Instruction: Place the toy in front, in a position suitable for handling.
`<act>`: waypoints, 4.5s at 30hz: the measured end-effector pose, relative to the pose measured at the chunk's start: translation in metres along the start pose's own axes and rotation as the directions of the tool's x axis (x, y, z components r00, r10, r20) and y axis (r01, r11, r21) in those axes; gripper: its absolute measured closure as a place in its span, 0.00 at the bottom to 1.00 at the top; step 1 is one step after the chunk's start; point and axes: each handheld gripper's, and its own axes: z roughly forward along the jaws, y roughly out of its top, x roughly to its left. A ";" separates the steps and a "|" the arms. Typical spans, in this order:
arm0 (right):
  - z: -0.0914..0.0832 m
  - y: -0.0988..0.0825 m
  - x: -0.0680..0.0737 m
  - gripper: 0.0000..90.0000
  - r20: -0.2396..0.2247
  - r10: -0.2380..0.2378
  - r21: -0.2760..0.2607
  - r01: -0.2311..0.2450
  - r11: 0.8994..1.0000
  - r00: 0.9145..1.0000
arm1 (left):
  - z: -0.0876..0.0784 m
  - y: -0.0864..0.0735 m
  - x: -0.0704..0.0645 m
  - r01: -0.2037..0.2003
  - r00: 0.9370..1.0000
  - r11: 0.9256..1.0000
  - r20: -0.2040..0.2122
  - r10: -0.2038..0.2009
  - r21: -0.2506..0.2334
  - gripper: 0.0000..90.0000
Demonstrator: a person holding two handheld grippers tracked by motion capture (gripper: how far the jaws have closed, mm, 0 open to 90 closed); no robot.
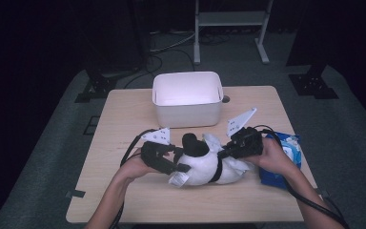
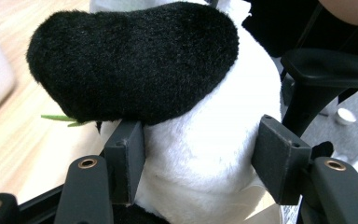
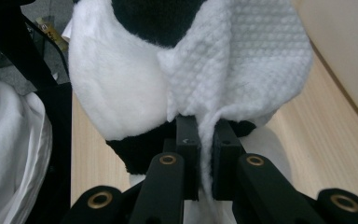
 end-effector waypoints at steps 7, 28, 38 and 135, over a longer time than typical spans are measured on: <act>-0.008 0.020 0.004 0.93 -0.002 -0.032 -0.037 0.031 0.999 1.000 | -0.012 0.014 -0.006 -0.033 0.999 0.999 -0.021 0.033 0.030 0.44; -0.020 0.064 0.026 0.93 -0.026 -0.140 -0.094 0.137 0.986 0.990 | 0.006 0.038 -0.006 -0.062 0.998 0.996 0.000 0.062 0.057 0.44; -0.020 0.049 0.019 0.93 0.004 -0.107 -0.053 0.107 0.993 0.994 | 0.010 0.039 -0.003 -0.053 0.999 0.998 -0.001 0.053 0.032 0.38; -0.075 0.017 0.006 0.93 0.135 -0.010 0.013 0.009 1.000 0.991 | 0.044 0.028 0.014 -0.003 0.999 1.000 -0.038 0.003 0.002 0.34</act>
